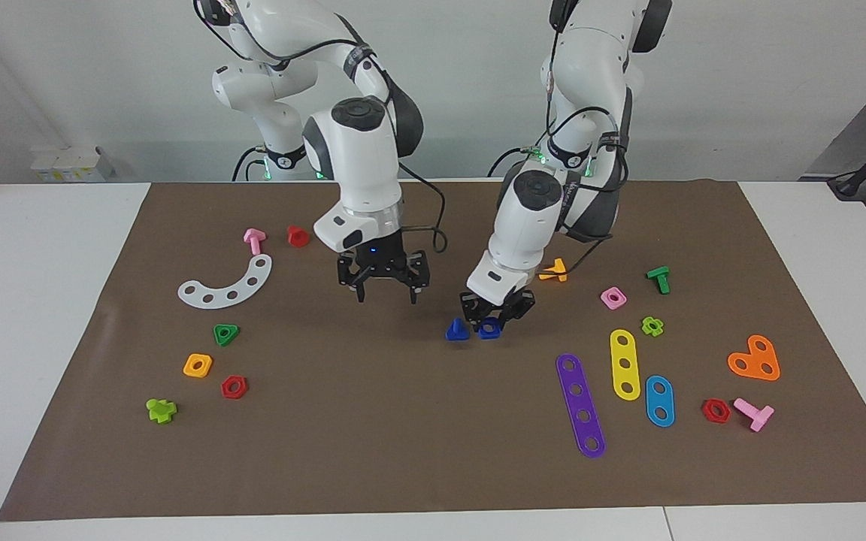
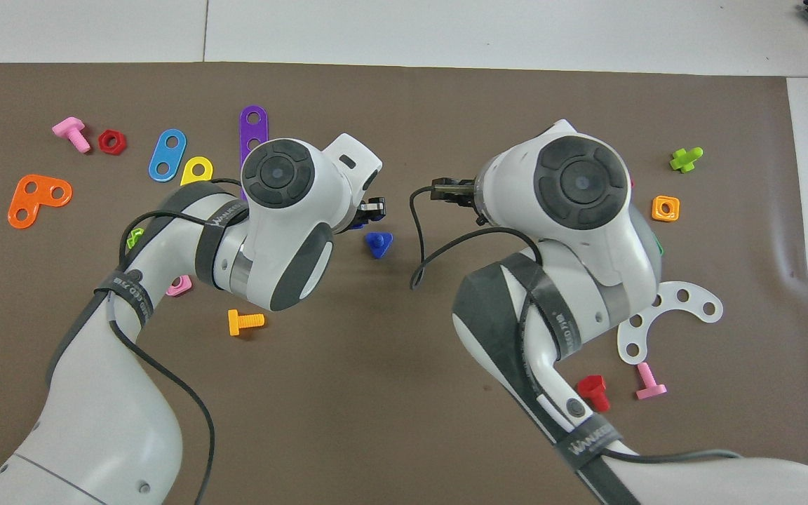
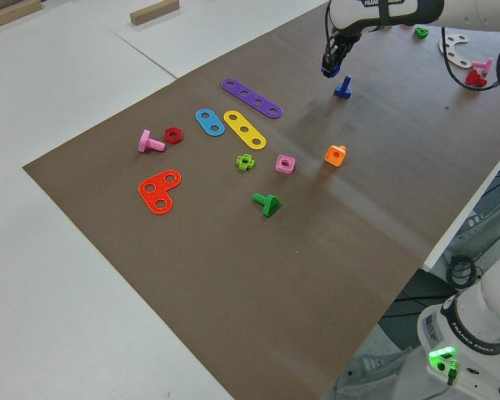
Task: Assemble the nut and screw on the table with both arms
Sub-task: 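Release the bolt with the right gripper and withdraw it, then lower the joined nut and bolt onto the table with the left gripper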
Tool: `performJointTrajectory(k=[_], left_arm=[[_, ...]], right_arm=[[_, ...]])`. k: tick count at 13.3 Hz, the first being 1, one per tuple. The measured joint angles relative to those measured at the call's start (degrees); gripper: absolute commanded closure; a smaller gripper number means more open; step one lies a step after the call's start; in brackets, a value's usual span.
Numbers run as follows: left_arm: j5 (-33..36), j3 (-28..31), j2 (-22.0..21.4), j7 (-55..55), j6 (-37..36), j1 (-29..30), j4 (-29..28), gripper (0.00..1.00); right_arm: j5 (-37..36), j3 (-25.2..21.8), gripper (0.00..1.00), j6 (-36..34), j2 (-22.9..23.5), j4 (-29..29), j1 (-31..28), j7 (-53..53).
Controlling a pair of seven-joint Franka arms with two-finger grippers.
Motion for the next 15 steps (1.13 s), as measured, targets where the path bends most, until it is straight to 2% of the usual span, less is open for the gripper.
performJointTrajectory(k=[7,15], left_arm=[[0.0,0.0,1.5,-1.4,-0.7,-2.0,0.2,1.0],[-1.7,0.0,1.8,-2.5,-3.8,-2.1,2.6,1.0]], right_arm=[[0.0,-0.1,0.0,-13.7,-10.7,0.0,-14.8,-13.4],[0.6,-0.2,0.0,-24.8,-20.1,1.1,-21.8,-14.0]])
